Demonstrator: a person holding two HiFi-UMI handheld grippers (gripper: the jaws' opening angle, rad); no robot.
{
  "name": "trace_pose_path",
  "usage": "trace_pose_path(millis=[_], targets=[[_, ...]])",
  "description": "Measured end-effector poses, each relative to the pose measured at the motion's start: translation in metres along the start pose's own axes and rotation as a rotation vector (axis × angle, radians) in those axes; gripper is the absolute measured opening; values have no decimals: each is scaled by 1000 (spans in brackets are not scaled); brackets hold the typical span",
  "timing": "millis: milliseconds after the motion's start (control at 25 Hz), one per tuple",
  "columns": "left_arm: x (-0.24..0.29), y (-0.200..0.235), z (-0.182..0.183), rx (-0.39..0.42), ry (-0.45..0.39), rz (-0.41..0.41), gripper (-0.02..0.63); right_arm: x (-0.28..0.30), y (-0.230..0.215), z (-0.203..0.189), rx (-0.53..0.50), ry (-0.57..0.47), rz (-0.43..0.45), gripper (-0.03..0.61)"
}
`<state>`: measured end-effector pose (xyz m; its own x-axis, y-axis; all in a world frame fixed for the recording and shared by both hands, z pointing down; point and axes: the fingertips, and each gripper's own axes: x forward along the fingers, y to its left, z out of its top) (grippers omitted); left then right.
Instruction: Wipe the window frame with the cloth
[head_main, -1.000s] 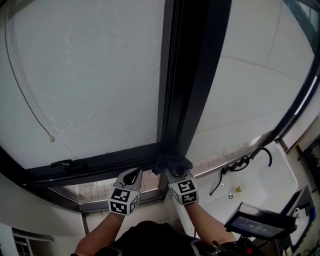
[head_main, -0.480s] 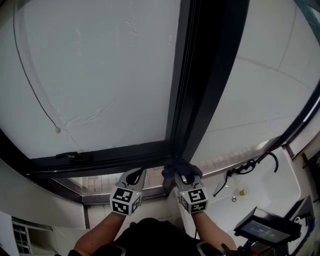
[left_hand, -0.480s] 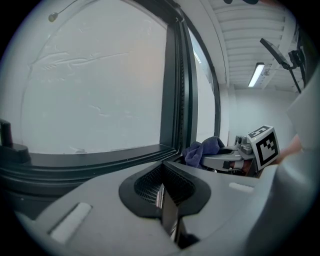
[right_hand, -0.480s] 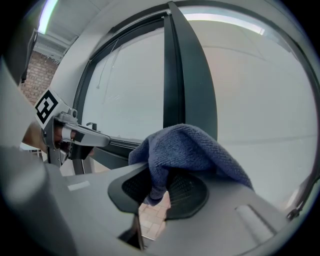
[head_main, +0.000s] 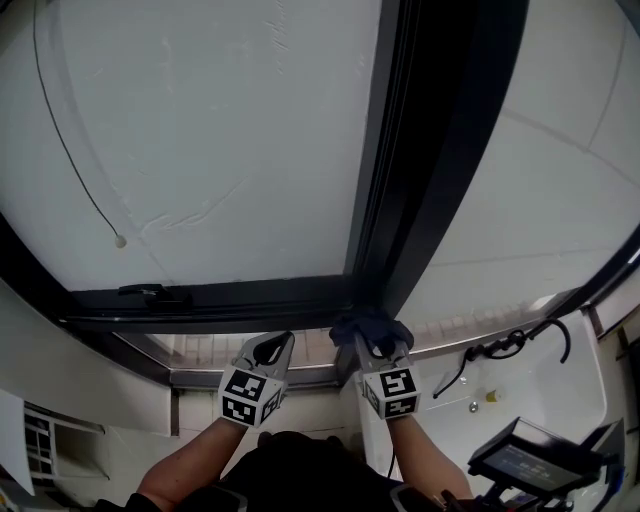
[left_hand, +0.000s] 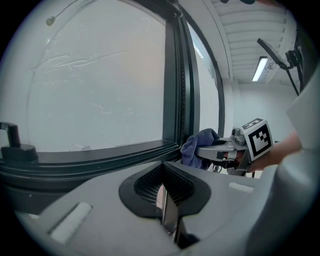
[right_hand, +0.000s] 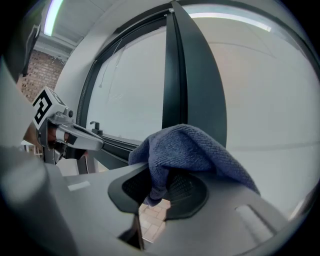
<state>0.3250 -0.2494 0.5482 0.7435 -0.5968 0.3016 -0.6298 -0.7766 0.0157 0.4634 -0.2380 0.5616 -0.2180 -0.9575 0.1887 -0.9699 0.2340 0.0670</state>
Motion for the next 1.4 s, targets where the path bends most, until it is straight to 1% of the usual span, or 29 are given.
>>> trace_pose_path(millis=[120,200,400,560,760,1120,1400], targets=[[-3,2,-1,-11,8,39,-6,10,1,2,-44,9,49,69],[-6,5,0,-23,6,79,-6,14,3,3,-70,9,90,69],[-14,20,-2,-85,-7,197,-6,16,4,4,-106,-3,158,69],[-30,25,-11,-118,-15,252,-6,21,16,4,-146,-3,239,69],[-53,42,-24,-157,-19,325,-6,30,35,9,-177,-11,286,69],[-91,66,-36,-181,-28,359,-6,47,75,15,-177,-2,329,69],[-122,87,-39,-188,-44,374,-6,62,112,22,-201,8,364,67]])
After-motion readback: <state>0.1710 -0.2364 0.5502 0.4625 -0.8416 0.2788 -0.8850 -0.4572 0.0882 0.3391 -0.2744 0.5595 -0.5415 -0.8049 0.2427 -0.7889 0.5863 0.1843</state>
